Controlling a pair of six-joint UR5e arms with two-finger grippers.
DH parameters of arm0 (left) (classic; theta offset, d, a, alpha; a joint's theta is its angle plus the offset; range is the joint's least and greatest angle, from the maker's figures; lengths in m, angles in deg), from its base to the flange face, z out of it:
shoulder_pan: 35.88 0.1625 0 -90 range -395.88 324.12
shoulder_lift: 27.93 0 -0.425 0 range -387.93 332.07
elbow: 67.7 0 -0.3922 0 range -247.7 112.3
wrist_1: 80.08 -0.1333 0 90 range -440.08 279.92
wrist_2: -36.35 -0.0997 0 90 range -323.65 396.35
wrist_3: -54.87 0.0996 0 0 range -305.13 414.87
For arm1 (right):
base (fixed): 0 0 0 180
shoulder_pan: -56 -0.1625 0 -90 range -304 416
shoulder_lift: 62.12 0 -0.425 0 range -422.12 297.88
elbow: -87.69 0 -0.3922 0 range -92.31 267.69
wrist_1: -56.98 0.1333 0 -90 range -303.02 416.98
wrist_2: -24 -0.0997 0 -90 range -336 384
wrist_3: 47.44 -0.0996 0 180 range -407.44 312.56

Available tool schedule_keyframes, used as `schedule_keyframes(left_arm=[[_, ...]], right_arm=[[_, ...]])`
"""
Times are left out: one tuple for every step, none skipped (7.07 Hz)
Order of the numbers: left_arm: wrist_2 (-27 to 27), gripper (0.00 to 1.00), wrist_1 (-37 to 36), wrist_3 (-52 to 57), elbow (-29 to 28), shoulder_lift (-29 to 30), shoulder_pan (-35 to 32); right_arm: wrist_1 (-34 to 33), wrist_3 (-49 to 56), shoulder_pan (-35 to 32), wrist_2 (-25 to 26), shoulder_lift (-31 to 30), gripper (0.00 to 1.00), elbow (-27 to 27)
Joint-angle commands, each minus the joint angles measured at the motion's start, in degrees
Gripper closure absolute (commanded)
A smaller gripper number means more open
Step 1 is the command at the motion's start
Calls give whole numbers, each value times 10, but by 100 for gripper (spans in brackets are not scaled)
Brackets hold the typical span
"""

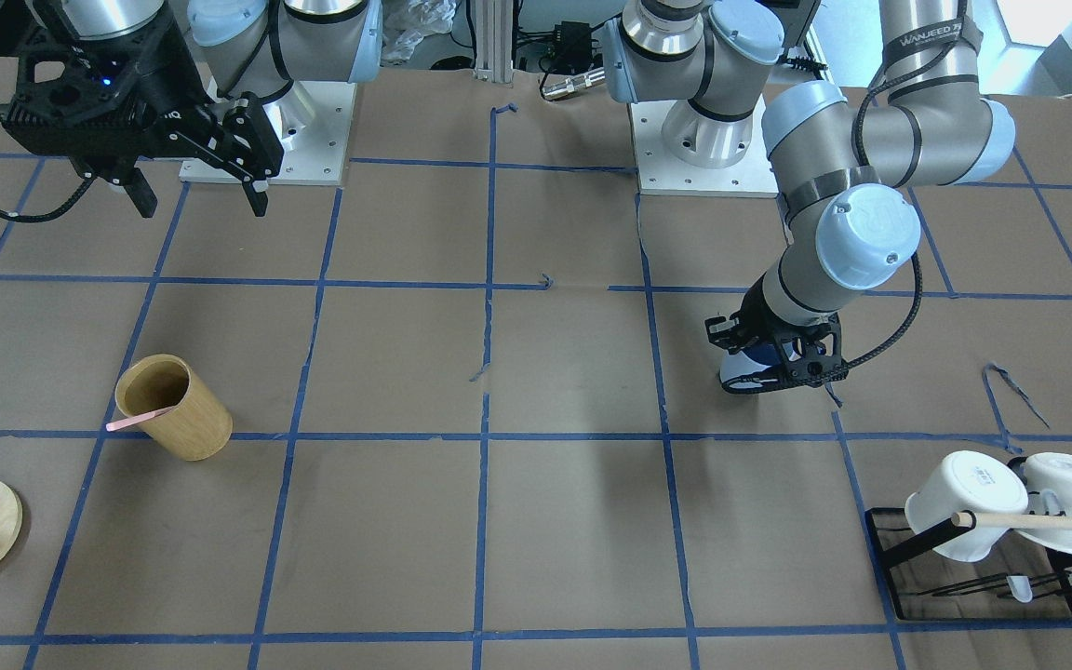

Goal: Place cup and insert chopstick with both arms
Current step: 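Carry the light blue cup with the left gripper to the table center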

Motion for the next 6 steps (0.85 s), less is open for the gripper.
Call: schedule_keyframes(left_arm=[[2, 100, -11, -52, -40, 6, -9], [14, 100, 8, -108, -76, 15, -25], [24, 100, 13, -161, -105, 27, -65], [39, 100, 8, -212, -136, 54, -102], [68, 100, 5, -243, -176, 80, -130], [71, 100, 5, -267, -216, 111, -158]], right_arm=[[-1, 0, 0, -1, 1, 0, 0], [0, 0, 0, -1, 1, 0, 0], [0, 0, 0, -1, 1, 0, 0], [-1, 0, 0, -1, 0, 0, 0], [0, 0, 0, -1, 0, 0, 0], [-1, 0, 0, 0, 1, 0, 0]])
